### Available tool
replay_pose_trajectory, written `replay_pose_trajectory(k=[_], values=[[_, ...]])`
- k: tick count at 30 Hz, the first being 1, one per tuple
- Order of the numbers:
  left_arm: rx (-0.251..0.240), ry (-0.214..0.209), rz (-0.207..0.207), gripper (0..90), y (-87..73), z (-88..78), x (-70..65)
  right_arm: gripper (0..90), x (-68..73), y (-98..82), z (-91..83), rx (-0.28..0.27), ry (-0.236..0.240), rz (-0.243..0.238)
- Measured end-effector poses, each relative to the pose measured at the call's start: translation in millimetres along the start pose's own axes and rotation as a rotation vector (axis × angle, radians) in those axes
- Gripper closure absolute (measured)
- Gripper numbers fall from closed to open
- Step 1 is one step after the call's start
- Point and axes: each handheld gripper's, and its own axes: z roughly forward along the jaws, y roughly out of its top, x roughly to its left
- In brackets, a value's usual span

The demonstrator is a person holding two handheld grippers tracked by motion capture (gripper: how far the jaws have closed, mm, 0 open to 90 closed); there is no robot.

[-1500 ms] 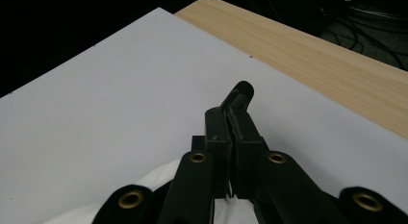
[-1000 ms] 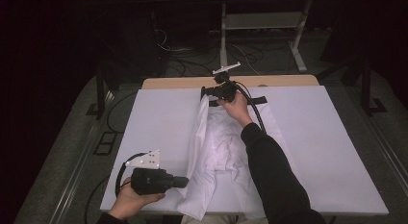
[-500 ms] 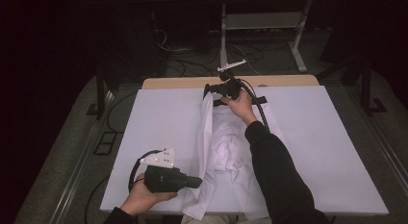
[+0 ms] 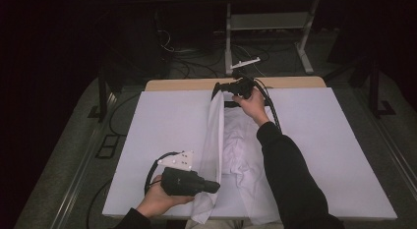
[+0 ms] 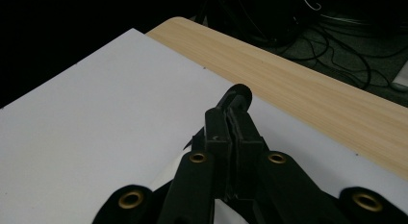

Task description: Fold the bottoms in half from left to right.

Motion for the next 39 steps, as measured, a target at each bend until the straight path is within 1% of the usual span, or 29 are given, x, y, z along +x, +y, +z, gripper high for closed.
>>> replay_pose_trajectory(k=[2, 4, 7, 10, 11, 13, 16, 20, 22, 23, 26, 28, 32, 39], values=[[0.0, -0.003, 0.001, 89.0, 1.0, 1.9, 0.5, 86.6, -1.1, -0.2, -0.7, 0.001, -0.001, 0.0], [-0.005, -0.014, 0.003, 89.0, 3.1, 5.9, 1.7, 86.6, -3.2, -0.5, -2.0, 0.002, -0.005, 0.001], [-0.012, -0.033, 0.007, 89.0, 8.6, 15.1, 2.6, 86.6, -7.3, -1.4, -5.5, 0.002, -0.009, 0.008], [-0.009, -0.04, 0.016, 89.0, 11.2, 19.7, 2.9, 86.6, -9.1, -2.7, -7.9, -0.002, -0.017, 0.008], [-0.008, -0.042, 0.019, 89.0, 12.6, 22.5, 2.9, 86.6, -10.3, -4.4, -9.1, -0.003, -0.014, 0.018], [-0.007, -0.046, 0.023, 89.0, 14.3, 26.3, 2.7, 86.6, -11.1, -5.7, -10.2, -0.001, -0.019, 0.012], [-0.002, -0.054, 0.025, 89.0, 16.9, 32.3, 2.9, 86.6, -12.4, -7.1, -12.1, -0.003, -0.017, 0.015], [0.004, -0.064, 0.032, 89.0, 20.7, 39.3, 3.8, 86.6, -16.7, -8.9, -18.8, -0.001, -0.025, 0.015], [0.003, -0.073, 0.033, 89.0, 22.3, 43.5, 4.5, 86.6, -19.5, -10.8, -24.6, -0.012, -0.028, 0.019], [0.005, -0.078, 0.035, 89.0, 23.3, 47.1, 4.8, 86.6, -21.8, -12.8, -28.7, -0.011, -0.032, 0.023], [0.009, -0.093, 0.039, 89.0, 26.2, 55.2, 5.2, 86.6, -23.8, -14.1, -32.1, -0.008, -0.038, 0.02], [0.011, -0.105, 0.043, 89.0, 28.5, 61.0, 4.8, 86.6, -28.6, -16.6, -37.5, -0.009, -0.044, 0.023], [0.013, -0.123, 0.045, 88.9, 32.5, 71.3, 5.3, 86.6, -33.8, -19.2, -42.7, -0.009, -0.05, 0.022], [0.02, -0.137, 0.045, 88.9, 37.6, 84.7, 5.4, 86.6, -45.6, -26.2, -54.6, -0.018, -0.054, 0.046]])
